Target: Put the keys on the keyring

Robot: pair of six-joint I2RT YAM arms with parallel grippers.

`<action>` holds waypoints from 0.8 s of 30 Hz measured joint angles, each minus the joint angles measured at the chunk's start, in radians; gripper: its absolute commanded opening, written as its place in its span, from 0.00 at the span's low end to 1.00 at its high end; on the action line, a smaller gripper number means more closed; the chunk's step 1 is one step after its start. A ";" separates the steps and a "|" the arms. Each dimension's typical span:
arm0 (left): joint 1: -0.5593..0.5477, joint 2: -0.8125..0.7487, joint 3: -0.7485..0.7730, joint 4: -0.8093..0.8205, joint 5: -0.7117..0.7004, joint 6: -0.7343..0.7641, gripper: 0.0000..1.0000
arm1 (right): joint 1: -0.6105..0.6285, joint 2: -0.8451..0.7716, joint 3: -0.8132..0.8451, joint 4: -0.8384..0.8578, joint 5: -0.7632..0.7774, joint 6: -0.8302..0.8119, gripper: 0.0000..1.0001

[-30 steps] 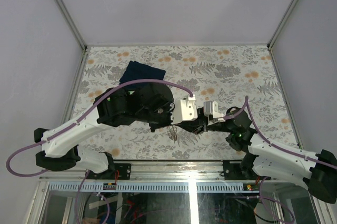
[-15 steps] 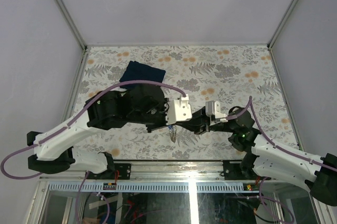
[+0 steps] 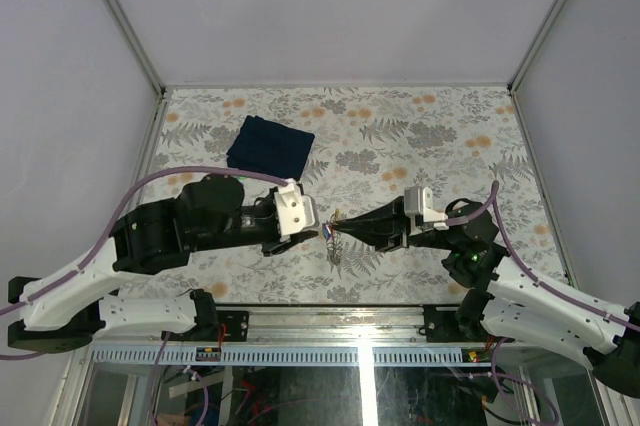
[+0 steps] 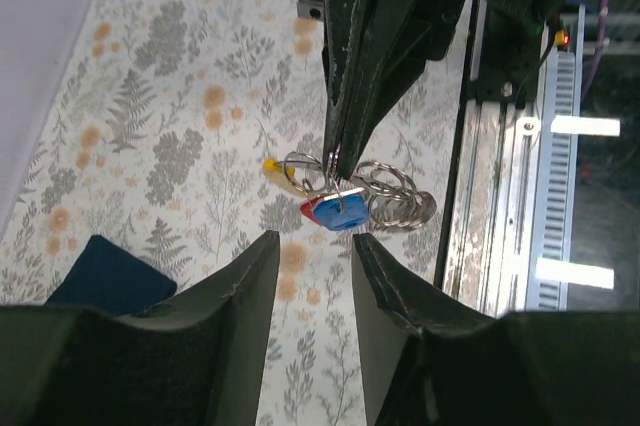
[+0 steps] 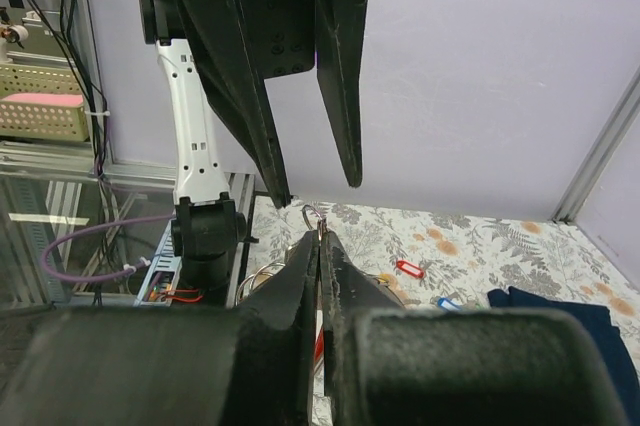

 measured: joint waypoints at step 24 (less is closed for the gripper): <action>-0.001 -0.023 -0.112 0.231 0.094 -0.028 0.22 | 0.000 -0.019 0.031 -0.036 0.000 0.009 0.00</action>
